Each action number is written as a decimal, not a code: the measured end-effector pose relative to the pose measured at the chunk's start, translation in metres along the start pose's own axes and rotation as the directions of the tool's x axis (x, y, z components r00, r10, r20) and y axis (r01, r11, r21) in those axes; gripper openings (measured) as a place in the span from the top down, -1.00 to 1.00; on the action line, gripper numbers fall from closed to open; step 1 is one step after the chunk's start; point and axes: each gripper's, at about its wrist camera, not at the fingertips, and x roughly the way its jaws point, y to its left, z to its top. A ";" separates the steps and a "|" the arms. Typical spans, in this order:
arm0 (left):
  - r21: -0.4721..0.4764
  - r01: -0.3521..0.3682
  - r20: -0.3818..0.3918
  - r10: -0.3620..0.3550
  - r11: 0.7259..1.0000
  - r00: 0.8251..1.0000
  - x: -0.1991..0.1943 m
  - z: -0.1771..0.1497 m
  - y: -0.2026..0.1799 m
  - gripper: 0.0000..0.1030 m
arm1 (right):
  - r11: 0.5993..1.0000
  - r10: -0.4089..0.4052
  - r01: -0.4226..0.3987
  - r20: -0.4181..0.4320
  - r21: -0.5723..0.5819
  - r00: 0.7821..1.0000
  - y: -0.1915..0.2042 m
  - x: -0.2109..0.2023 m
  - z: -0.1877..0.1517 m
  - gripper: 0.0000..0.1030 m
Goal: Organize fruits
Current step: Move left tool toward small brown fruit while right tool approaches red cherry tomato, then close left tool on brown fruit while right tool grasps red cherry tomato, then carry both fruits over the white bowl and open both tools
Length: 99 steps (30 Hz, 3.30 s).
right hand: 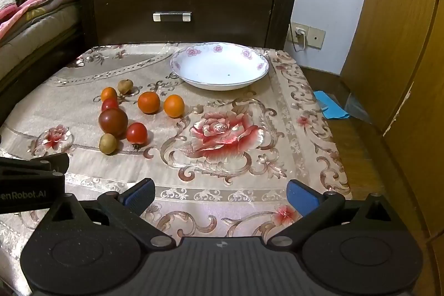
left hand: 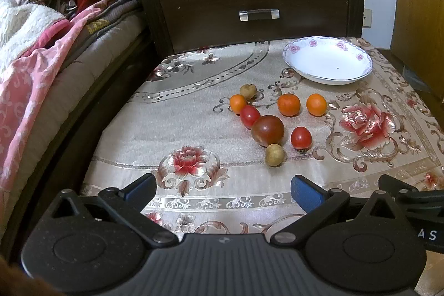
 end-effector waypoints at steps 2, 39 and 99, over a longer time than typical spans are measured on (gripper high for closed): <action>0.001 -0.001 0.001 0.001 1.000 1.000 0.000 0.000 0.000 -1.00 | 1.000 0.002 -0.002 -0.004 -0.002 1.000 0.000 0.001 -0.001 -0.84; 0.033 0.177 -0.079 -0.174 0.984 0.982 0.052 0.024 0.021 -1.00 | 0.951 0.257 -0.273 -0.123 -0.147 0.959 0.020 0.059 0.050 -0.09; 0.036 0.339 -0.097 -0.335 0.940 0.937 0.084 0.100 -0.031 0.40 | 0.946 0.313 -0.318 -0.075 -0.067 0.947 -0.040 0.081 0.114 0.61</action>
